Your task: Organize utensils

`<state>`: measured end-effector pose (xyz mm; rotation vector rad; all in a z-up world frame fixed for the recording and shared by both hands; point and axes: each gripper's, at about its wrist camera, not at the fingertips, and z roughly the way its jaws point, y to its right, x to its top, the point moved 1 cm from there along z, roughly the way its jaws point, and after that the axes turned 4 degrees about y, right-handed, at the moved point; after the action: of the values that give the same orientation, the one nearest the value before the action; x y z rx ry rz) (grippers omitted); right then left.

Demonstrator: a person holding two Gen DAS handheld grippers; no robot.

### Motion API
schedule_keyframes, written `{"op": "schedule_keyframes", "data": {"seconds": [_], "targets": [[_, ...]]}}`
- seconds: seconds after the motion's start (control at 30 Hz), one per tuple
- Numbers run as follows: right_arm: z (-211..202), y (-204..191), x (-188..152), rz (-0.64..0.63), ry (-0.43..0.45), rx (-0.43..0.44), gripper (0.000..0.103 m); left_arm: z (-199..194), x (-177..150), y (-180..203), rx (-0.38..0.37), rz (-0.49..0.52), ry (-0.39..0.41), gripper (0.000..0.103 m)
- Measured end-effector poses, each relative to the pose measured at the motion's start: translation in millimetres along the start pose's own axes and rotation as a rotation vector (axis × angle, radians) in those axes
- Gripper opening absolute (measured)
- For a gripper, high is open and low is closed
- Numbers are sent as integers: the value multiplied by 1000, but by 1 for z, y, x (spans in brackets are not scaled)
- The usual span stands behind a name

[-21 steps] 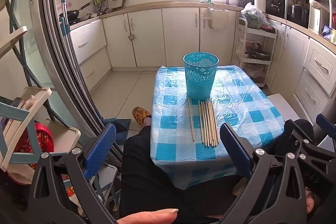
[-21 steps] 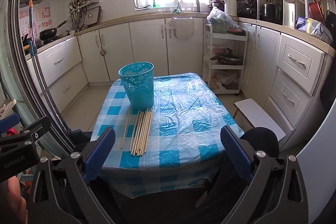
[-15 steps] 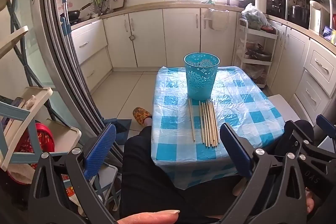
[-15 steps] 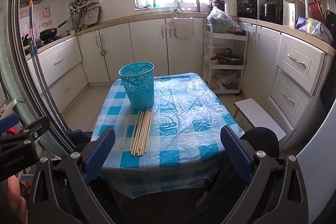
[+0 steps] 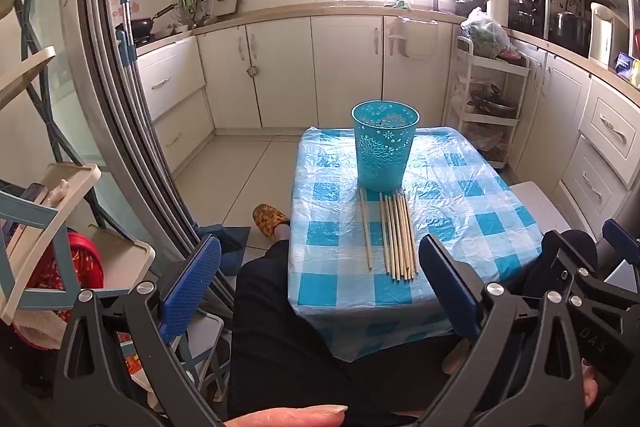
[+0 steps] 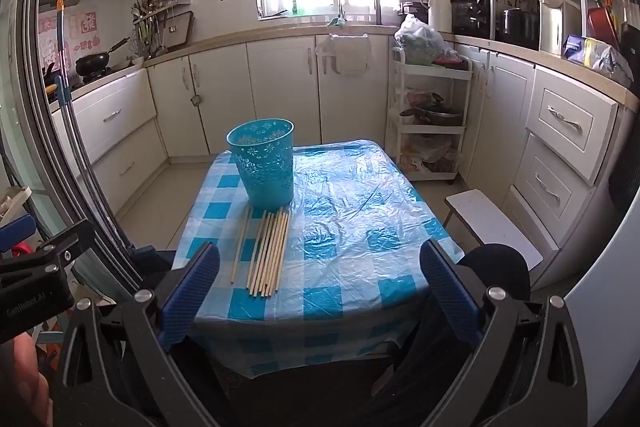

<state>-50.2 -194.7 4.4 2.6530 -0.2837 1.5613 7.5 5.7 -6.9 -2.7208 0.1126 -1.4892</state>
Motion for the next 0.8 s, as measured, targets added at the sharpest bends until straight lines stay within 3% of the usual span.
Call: {"op": "schedule_keyframes", "data": {"seconds": [0.8], "targets": [[5, 1, 0, 3, -6, 4, 96, 0, 1, 1, 0, -13, 8, 95]]}}
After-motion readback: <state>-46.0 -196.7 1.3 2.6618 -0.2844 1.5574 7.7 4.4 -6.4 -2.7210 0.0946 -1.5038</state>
